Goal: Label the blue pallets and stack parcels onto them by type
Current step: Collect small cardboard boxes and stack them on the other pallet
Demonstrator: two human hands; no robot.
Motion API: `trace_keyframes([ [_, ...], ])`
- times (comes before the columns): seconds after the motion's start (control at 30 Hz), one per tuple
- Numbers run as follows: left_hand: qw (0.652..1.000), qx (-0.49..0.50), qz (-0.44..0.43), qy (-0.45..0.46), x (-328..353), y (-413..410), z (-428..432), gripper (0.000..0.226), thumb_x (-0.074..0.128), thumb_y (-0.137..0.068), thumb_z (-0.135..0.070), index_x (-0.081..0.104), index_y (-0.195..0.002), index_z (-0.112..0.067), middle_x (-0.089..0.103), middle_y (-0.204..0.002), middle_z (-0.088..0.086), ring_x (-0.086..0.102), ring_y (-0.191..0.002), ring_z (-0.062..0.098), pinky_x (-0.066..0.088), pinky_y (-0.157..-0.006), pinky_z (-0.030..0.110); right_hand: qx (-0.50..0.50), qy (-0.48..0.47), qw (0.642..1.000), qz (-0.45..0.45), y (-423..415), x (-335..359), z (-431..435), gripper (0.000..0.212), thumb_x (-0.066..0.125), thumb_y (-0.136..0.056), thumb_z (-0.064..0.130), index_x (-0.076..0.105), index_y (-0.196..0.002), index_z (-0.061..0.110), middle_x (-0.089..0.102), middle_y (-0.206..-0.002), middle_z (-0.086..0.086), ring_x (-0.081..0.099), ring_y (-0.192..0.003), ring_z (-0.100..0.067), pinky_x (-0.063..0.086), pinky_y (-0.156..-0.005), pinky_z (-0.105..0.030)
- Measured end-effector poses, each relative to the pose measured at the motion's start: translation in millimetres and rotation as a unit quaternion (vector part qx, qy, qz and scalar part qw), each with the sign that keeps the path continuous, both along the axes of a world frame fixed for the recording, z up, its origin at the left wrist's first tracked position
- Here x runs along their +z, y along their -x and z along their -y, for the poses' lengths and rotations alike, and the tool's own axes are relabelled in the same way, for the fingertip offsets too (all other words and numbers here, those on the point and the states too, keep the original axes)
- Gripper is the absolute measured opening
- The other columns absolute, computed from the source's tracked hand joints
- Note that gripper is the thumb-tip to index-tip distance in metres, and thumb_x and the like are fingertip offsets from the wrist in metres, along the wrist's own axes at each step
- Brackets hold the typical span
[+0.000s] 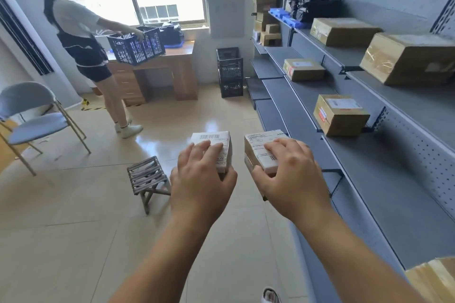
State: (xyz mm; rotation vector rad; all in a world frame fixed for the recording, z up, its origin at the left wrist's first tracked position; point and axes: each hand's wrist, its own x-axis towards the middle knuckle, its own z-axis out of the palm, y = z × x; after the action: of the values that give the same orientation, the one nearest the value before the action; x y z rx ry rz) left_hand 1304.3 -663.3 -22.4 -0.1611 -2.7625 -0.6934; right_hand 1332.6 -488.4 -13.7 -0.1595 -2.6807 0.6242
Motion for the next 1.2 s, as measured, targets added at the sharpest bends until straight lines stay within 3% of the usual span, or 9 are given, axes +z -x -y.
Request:
trace_keyframes([
  [0.47, 0.999, 0.042, -0.013, 0.002, 14.2, 247.1, -84.2, 0.056, 0.056, -0.088, -0.052, 0.054, -0.141, -0.036, 0.047, -0.152, -0.010, 0.028, -0.147, 0.018, 0.037, -0.110, 0.049, 0.050, 0.000, 0.999, -0.015, 269.7, 19.7, -83.2, 0.055, 0.055, -0.085, 0.050, 0.061, -0.133, 0.023, 0.055, -0.141, 0.003, 0.040, -0.135, -0.020, 0.042, -0.101, -0.045],
  [0.77, 0.999, 0.050, -0.006, -0.006, -1.8, 408.7, -84.0, 0.054, 0.056, -0.087, -0.053, 0.052, -0.140, -0.039, 0.045, -0.153, -0.013, 0.024, -0.148, 0.015, 0.036, -0.109, 0.048, 0.049, 0.007, 0.999, -0.020, 433.3, 5.5, -81.8, 0.059, 0.048, -0.079, 0.054, 0.063, -0.129, 0.024, 0.057, -0.136, 0.006, 0.041, -0.132, -0.020, 0.045, -0.096, -0.044],
  [0.93, 1.000, 0.027, -0.001, -0.012, -1.8, 520.2, -73.3, 0.056, 0.056, -0.088, -0.052, 0.052, -0.142, -0.037, 0.045, -0.153, -0.012, 0.023, -0.149, 0.015, 0.032, -0.113, 0.046, 0.031, -0.006, 0.999, -0.017, 535.9, 6.2, -70.3, 0.056, 0.055, -0.081, 0.051, 0.064, -0.129, 0.023, 0.058, -0.137, 0.004, 0.041, -0.133, -0.021, 0.045, -0.097, -0.044],
  [1.2, 0.999, -0.006, -0.026, -0.029, 12.9, 673.8, -66.7, 0.060, 0.048, -0.081, -0.055, 0.056, -0.138, -0.036, 0.050, -0.149, -0.010, 0.029, -0.146, 0.017, 0.038, -0.109, 0.049, -0.016, 0.002, 1.000, -0.021, 669.2, 10.9, -69.5, 0.060, 0.050, -0.080, 0.052, 0.065, -0.129, 0.020, 0.059, -0.135, 0.002, 0.044, -0.130, -0.023, 0.043, -0.103, -0.043],
])
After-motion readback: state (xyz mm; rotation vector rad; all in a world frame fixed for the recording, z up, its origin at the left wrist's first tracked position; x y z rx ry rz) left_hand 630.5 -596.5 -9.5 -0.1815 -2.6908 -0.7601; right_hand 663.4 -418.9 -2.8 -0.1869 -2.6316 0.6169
